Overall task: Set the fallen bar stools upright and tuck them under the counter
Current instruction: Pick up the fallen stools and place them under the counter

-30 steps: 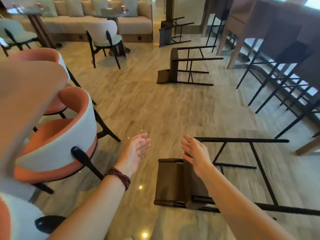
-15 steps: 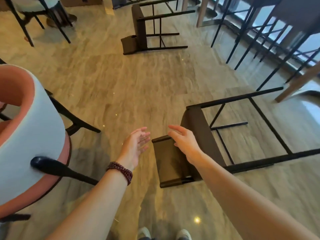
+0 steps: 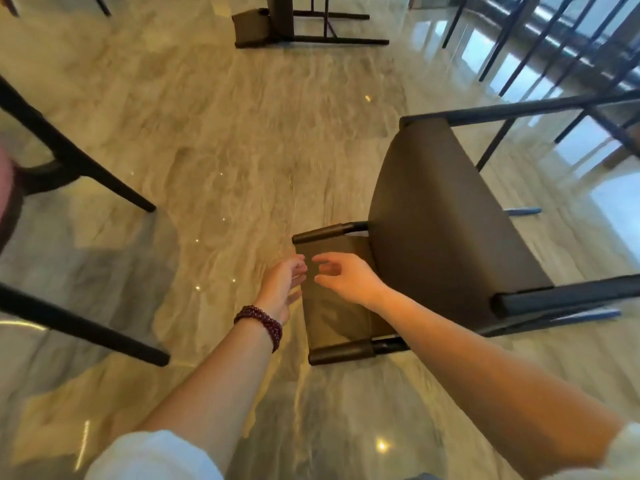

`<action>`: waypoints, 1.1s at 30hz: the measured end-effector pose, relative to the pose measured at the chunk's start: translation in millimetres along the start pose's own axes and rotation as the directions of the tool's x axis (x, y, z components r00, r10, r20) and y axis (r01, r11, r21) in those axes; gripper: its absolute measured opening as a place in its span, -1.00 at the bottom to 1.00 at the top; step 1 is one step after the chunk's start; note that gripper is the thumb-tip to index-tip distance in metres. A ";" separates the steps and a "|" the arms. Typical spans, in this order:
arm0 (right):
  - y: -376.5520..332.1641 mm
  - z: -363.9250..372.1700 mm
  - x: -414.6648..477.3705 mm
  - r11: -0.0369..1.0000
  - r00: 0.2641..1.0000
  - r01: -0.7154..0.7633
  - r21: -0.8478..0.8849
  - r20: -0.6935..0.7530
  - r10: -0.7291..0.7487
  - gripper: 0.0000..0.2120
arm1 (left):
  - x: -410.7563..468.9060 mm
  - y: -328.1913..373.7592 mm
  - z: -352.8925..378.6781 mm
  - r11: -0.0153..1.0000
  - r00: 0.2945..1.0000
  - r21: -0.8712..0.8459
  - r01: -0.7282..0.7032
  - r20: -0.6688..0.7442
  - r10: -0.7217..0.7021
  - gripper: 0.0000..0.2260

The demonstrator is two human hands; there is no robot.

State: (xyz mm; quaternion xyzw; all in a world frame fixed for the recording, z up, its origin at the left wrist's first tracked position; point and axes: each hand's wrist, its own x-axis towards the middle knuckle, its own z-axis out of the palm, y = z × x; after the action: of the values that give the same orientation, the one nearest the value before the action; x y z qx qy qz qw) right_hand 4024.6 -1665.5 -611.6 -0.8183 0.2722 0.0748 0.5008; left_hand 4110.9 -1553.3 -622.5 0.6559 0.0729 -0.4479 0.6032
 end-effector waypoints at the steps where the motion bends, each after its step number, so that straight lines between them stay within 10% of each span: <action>1: 17.2 10.9 8.1 0.999 1.000 0.020 -0.036 0.021 -0.019 -0.58 | 13.5 -18.8 0.5 1.000 1.000 0.004 0.006 0.001 -0.006 -0.78; 16: 165.0 108.2 67.4 0.874 0.988 0.063 -0.481 0.153 0.013 -0.45 | 139.7 -158.9 -7.2 0.993 0.985 0.004 0.116 -0.128 -0.114 -0.89; 22: 191.7 129.1 69.0 0.667 0.955 0.202 -0.717 0.294 0.027 -0.45 | 142.2 -177.3 -7.1 0.983 0.983 -0.046 0.178 -0.025 -0.179 -0.87; 33: 196.6 139.9 73.2 0.579 0.938 0.243 -0.778 0.341 0.066 -0.28 | 162.5 -181.8 -12.1 0.965 0.978 -0.168 0.200 -0.025 -0.207 -0.77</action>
State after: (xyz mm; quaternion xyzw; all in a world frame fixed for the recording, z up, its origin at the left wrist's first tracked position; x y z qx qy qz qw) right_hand 4004.9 -1641.1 -861.8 -0.9432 0.0771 0.3026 0.1135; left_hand 4096.9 -1567.7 -865.8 0.6021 0.1893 -0.4858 0.6046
